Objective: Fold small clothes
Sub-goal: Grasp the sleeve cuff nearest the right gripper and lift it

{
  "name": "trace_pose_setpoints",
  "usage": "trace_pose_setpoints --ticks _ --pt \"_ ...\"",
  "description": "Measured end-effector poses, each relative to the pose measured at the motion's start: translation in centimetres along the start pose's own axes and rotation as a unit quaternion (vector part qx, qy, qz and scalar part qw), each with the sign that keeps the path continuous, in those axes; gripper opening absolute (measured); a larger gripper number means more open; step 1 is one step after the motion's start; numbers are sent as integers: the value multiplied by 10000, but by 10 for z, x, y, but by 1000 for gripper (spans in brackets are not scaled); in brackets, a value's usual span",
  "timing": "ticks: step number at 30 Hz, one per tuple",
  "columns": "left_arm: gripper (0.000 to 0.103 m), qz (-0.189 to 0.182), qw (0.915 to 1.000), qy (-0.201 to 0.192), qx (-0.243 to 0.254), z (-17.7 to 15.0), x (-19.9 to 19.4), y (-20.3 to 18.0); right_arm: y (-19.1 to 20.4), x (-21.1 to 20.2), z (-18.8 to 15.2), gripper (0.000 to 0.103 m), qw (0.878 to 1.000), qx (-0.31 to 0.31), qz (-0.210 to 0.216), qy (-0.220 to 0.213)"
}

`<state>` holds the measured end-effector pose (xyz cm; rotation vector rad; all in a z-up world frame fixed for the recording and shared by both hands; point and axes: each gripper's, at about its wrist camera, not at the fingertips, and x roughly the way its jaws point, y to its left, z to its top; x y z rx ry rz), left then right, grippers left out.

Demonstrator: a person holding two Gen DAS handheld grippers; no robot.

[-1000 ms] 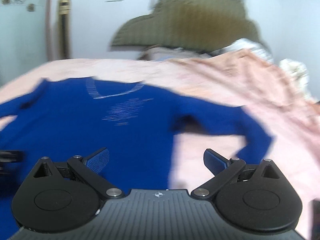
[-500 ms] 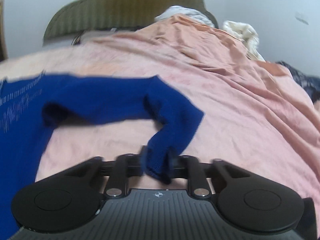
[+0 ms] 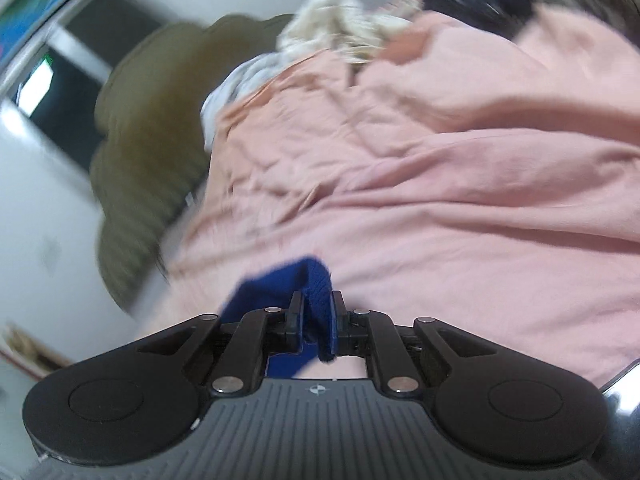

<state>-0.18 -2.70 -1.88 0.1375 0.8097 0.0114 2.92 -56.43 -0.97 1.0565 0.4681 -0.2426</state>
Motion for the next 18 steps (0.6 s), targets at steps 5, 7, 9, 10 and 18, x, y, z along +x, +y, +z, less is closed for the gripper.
trace_pose_setpoints --ticks 5,7,9,10,18 --pt "89 -7 10000 44 -36 0 2 1 -26 -13 33 14 9946 968 288 -256" --pt "89 -3 10000 48 -22 0 2 1 -31 -22 41 14 9927 1094 243 -457" --pt "89 5 10000 43 -14 0 3 1 -33 -32 44 14 9902 1179 243 -703" --pt "89 6 10000 46 -19 0 3 1 -32 -35 44 14 9897 1164 228 -798" --pt "89 6 10000 31 -29 0 5 3 8 -23 -1 14 9950 740 624 -240"
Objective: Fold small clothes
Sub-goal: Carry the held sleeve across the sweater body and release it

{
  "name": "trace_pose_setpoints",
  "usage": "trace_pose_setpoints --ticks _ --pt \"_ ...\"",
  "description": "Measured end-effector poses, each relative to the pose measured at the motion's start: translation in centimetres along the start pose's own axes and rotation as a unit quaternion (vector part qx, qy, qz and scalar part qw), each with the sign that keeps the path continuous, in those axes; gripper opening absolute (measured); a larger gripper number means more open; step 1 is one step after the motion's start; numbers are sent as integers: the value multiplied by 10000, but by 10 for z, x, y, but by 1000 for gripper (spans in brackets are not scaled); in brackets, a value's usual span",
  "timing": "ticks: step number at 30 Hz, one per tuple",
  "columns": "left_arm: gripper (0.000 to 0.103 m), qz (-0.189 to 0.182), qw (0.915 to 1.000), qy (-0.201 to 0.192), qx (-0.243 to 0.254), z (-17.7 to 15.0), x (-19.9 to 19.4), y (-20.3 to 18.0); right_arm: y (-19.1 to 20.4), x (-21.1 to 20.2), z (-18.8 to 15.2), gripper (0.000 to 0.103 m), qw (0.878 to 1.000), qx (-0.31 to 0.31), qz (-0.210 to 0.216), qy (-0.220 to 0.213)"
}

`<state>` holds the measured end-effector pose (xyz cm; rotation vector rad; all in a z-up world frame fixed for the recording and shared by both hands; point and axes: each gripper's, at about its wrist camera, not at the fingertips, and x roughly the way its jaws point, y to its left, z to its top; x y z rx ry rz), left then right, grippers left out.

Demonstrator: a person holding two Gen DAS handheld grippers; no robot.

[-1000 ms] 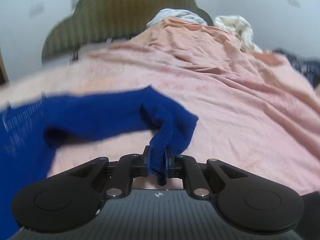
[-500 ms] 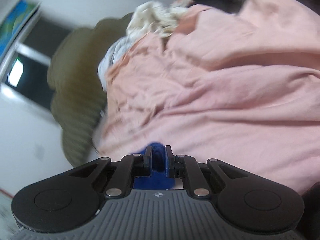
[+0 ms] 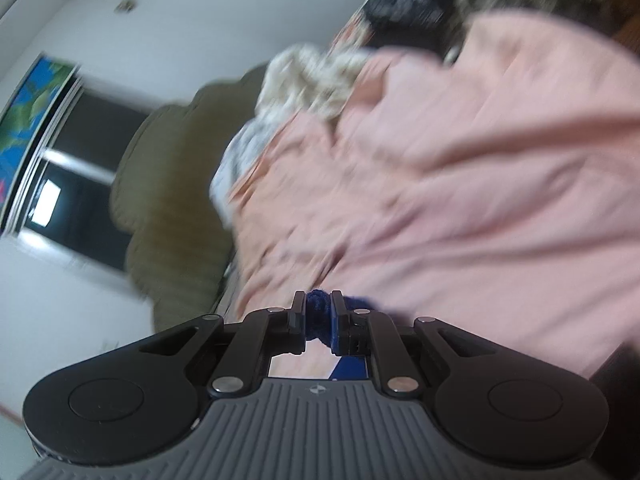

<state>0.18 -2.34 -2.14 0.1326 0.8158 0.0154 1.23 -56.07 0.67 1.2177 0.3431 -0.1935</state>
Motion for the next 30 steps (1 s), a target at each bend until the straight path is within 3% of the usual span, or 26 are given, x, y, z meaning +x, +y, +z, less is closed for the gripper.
trace_pose_setpoints --ticks 9,15,21,30 --pt "89 -5 10000 -4 -71 0 1 5 53 49 -89 15 9888 -194 659 1326" --pt "89 12 10000 -38 -83 -1 -1 7 82 80 -139 15 9771 -150 916 1914" --pt "89 11 9999 -27 -122 -2 0 11 104 102 -178 15 9673 4 1134 2268" --pt "89 23 9997 -8 -258 -3 0 22 133 129 -227 15 9438 798 1823 2640"
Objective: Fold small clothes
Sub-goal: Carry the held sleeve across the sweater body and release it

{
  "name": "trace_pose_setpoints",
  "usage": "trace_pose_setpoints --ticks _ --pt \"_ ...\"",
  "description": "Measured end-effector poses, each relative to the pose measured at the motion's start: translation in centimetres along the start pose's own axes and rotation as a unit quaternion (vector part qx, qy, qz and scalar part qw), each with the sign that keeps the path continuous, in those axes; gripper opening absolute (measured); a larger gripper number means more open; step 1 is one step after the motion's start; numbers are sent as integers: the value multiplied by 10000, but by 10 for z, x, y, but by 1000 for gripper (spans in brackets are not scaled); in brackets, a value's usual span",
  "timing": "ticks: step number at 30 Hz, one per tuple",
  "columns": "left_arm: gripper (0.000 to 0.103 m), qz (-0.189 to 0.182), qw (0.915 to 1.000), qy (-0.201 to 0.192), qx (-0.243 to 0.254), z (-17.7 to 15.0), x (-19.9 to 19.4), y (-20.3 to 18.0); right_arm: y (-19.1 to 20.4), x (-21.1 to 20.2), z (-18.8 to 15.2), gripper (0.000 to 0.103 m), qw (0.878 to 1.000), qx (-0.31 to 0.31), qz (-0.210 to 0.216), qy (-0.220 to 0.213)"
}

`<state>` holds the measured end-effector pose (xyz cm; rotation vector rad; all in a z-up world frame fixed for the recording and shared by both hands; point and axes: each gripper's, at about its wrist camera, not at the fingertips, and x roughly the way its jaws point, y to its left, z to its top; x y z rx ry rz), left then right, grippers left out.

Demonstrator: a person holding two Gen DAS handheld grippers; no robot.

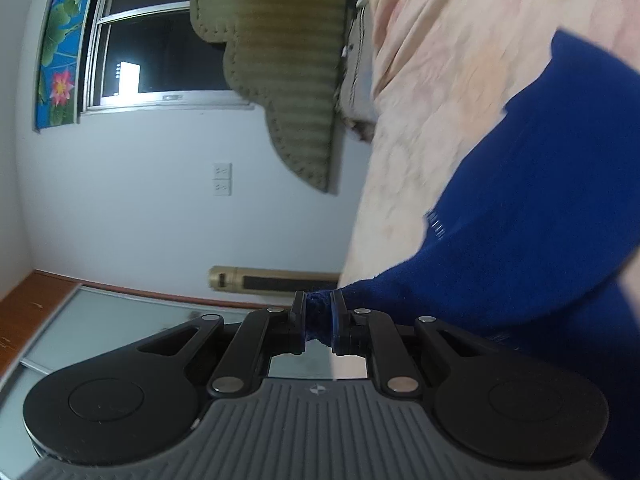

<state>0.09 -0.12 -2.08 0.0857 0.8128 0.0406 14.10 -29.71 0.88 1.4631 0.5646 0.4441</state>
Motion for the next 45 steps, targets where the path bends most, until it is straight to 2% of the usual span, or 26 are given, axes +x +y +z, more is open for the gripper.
trace_pose_setpoints --ticks 6,15,30,32,34,37,39,41,43,45 --pt "89 47 10000 -25 -80 -3 -2 10 2 59 -22 15 9986 198 159 458" --pt "89 139 9993 62 -349 -8 1 29 -3 138 -69 15 9925 94 -262 1189" --pt "89 178 9988 109 -442 -13 2 40 -2 214 -121 16 9774 -368 -604 1992" --pt "89 178 9987 124 -461 -13 2 41 -7 220 -125 24 9713 -526 -671 2219" --pt "89 200 9987 109 -467 -13 1 43 -10 217 -129 52 9673 -603 -884 2297" --pt "89 296 9983 62 -500 -12 0 47 -5 199 -130 51 9641 -1010 -925 2275" --pt "89 368 9976 59 -576 -11 1 52 -5 189 -127 52 9627 -1241 -1105 2134" --pt "89 385 9968 99 -690 -10 3 56 -10 187 -125 57 9528 -1494 -1617 2090" --pt "89 348 9963 147 -776 -9 4 59 -19 190 -124 55 9366 -1652 -2170 2199" --pt "89 386 9964 71 -751 -8 0 62 -17 181 -125 55 9391 -1656 -2093 2164"
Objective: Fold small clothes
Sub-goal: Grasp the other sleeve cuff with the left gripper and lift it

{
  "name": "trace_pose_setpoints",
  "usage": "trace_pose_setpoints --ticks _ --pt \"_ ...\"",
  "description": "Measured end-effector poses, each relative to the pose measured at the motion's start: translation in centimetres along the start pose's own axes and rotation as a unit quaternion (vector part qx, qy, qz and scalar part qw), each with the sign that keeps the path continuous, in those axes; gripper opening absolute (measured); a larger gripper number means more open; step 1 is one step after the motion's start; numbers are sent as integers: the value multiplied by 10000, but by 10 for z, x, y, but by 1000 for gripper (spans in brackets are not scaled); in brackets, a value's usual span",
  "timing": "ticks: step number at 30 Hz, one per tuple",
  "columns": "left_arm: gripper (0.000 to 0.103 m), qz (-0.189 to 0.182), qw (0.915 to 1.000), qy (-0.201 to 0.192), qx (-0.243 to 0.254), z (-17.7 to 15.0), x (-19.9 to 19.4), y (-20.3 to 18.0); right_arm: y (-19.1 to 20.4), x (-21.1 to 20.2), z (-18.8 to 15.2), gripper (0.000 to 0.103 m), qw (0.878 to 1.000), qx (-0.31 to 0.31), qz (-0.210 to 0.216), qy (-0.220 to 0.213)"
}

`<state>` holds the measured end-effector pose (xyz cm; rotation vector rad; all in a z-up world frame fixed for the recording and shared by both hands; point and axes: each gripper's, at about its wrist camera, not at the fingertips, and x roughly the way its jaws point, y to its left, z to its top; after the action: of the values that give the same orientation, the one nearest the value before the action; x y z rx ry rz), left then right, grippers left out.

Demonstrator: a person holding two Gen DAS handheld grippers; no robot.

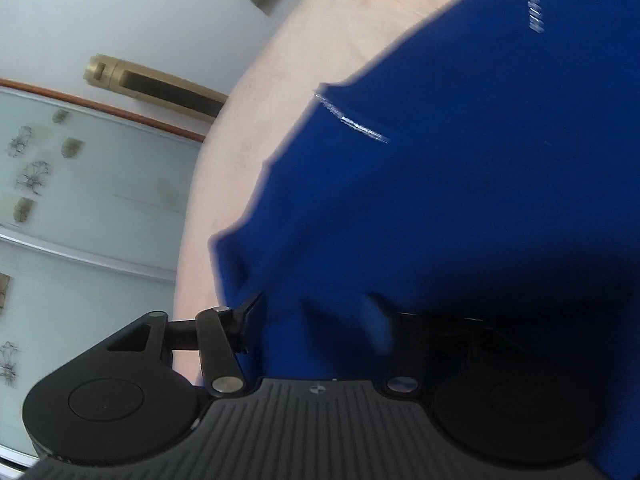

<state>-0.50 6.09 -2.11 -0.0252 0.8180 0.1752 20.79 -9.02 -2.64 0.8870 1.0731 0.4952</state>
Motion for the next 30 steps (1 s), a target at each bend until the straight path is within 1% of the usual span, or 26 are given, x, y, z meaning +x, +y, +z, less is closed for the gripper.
trace_pose_setpoints --ticks 2,3,5,6,8,10,11,12,13,14,15,17,19,20,21,23,24,25,27,28,30 --pt "89 309 9994 -167 8 3 -3 7 11 -13 -6 62 9995 -284 155 -54" --pt "89 506 9985 -228 -13 6 -3 14 17 -19 -9 70 9985 -532 132 -89" --pt "89 795 9962 -302 -211 11 -3 34 32 -35 -19 71 9934 -1133 -135 -145" --pt "89 896 9947 -323 -395 13 -2 46 41 -42 -27 71 9880 -1508 -279 -164" --pt "89 1069 9895 -300 -922 17 3 76 55 -56 -47 72 9713 -2309 -517 -252" --pt "89 1163 9802 -287 -1575 17 9 110 63 -68 -68 74 9514 -2981 -708 -292" --pt "89 1167 9726 -328 -1986 15 11 129 65 -72 -78 74 9422 -3246 -785 -292" --pt "89 1152 9634 -386 -2388 12 11 144 66 -76 -88 75 9333 -3478 -848 -291" --pt "89 1099 9522 -451 -2813 8 11 161 66 -78 -100 76 9255 -3666 -905 -281" --pt "89 1000 9394 -499 -3240 3 12 179 64 -81 -107 76 9212 -3764 -946 -268" --pt "89 875 9270 -526 -3608 -1 14 195 61 -85 -111 76 9200 -3790 -970 -249" --pt "89 581 9035 -633 -4200 -11 19 223 51 -92 -115 76 9264 -3640 -945 -169" --pt "89 407 8849 -885 -4556 -20 21 243 42 -99 -117 76 9343 -3447 -897 -133" --pt "89 289 8776 -1005 -4679 -23 22 249 38 -102 -117 76 9369 -3371 -916 -145" --pt "89 114 8695 -1129 -4808 -27 26 257 35 -106 -120 76 9384 -3318 -950 -177" --pt "89 -215 8496 -1224 -5126 -30 36 271 30 -111 -123 76 9410 -3215 -1026 -252" --pt "89 -320 8382 -1351 -5275 -33 39 277 26 -115 -122 77 9432 -3137 -1057 -297" --pt "89 -400 8249 -1432 -5454 -35 42 285 22 -117 -121 77 9457 -3047 -1071 -348" --pt "89 -515 7964 -1534 -5827 -37 47 299 13 -125 -120 77 9518 -2829 -1108 -431" --pt "89 -561 7833 -1503 -6006 -37 49 304 8 -120 -117 77 9538 -2740 -1140 -460" --pt "90 -682 7610 -1462 -6284 -40 50 313 3 -124 -118 77 9555 -2666 -1159 -511"
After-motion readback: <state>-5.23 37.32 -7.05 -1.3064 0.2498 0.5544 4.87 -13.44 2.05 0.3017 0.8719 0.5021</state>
